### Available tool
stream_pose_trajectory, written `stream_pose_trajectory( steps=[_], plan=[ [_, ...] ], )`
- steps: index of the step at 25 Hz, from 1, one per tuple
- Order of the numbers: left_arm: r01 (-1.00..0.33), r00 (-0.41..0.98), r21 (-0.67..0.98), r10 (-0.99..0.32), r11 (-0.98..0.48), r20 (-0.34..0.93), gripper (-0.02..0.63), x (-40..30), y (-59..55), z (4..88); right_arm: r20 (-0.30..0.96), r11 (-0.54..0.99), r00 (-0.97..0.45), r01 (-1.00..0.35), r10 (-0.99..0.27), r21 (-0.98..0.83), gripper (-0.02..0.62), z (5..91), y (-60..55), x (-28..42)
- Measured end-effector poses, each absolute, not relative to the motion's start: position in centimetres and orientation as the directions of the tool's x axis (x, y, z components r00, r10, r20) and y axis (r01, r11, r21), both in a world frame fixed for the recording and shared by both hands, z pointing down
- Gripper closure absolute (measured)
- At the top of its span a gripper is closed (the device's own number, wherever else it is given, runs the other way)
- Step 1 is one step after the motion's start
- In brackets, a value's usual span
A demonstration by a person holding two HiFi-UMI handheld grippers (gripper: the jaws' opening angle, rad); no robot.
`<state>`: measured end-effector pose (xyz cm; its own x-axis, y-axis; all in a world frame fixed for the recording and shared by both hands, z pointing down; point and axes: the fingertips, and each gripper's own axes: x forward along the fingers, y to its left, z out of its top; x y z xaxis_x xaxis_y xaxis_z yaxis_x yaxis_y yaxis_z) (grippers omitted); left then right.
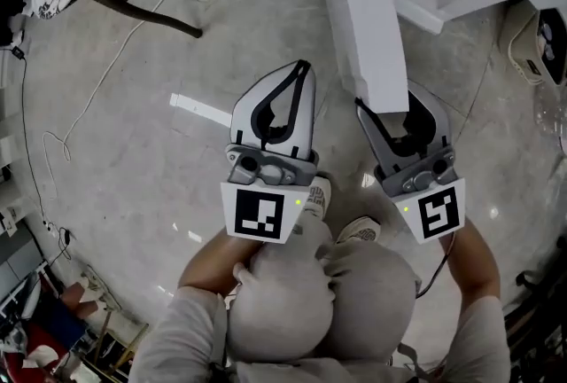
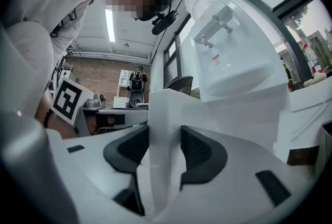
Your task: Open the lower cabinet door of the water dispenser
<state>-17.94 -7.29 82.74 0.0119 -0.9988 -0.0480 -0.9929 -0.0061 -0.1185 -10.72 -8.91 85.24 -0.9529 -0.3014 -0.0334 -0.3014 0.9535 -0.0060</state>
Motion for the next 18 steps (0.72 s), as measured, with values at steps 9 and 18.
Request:
stream_pose_trajectory(
  steps=[9, 18],
  plan=[
    [-0.991, -0.051, -0.122, -0.998, 0.055, -0.034, 0.604, -21.3, -4.2, 82.8, -0.040, 0.985, -0.984, -0.172, -0.173, -0.016, 0.406, 85.4, -5.2, -17.4],
    [-0.980, -0.138, -0.137, -0.989, 0.144, -0.053, 0.604, -25.2, -2.9, 81.9, -0.040, 0.996, -0.996, -0.082, -0.083, -0.022, 0.417, 85.3, -3.9, -22.7]
  ],
)
